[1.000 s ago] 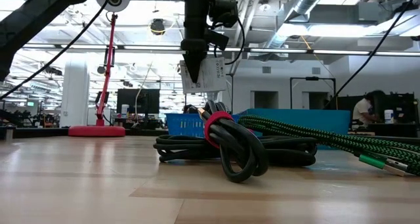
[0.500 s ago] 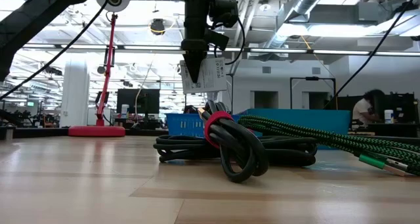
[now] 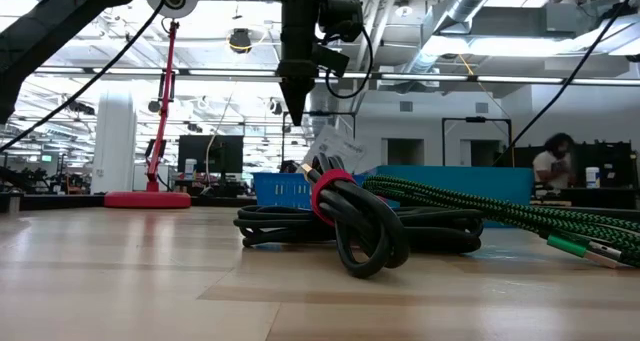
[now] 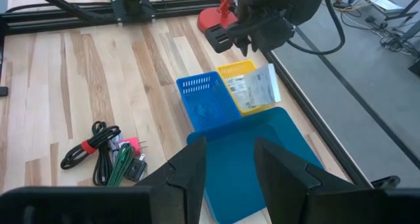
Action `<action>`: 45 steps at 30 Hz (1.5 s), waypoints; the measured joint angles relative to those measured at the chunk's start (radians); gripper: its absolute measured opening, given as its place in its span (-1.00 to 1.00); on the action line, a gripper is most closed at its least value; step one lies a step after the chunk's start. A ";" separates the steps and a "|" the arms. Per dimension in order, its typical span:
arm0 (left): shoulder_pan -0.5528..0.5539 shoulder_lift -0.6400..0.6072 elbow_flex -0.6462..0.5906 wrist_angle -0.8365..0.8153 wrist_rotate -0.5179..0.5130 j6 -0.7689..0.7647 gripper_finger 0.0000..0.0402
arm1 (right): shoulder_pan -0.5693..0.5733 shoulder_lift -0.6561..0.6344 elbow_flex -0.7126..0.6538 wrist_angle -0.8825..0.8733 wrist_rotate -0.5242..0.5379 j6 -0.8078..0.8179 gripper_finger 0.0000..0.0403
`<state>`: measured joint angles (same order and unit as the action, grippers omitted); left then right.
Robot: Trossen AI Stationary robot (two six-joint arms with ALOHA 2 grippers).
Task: Pick and place items into bin
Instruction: Put the green charger cable into the light blue bin
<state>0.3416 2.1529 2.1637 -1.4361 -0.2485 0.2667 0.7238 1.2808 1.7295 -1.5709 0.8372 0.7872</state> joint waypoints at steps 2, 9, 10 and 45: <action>0.000 0.000 0.000 0.000 0.000 -0.001 -0.48 | 0.000 0.000 0.000 0.000 0.000 0.000 -0.39; 0.000 0.000 0.000 0.000 0.000 -0.019 -0.48 | 0.000 0.000 0.000 0.000 -0.001 0.000 -0.39; 0.000 0.000 0.000 0.000 0.001 -0.019 -0.48 | 0.000 0.000 0.000 0.000 -0.001 0.000 -0.39; -0.366 -0.015 -0.001 0.194 -0.226 -0.356 -0.48 | 0.000 0.000 0.000 0.000 -0.037 0.051 -0.39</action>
<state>-0.0239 2.1379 2.1632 -1.2425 -0.4742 -0.0895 0.7238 1.2808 1.7298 -1.5707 0.8005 0.8383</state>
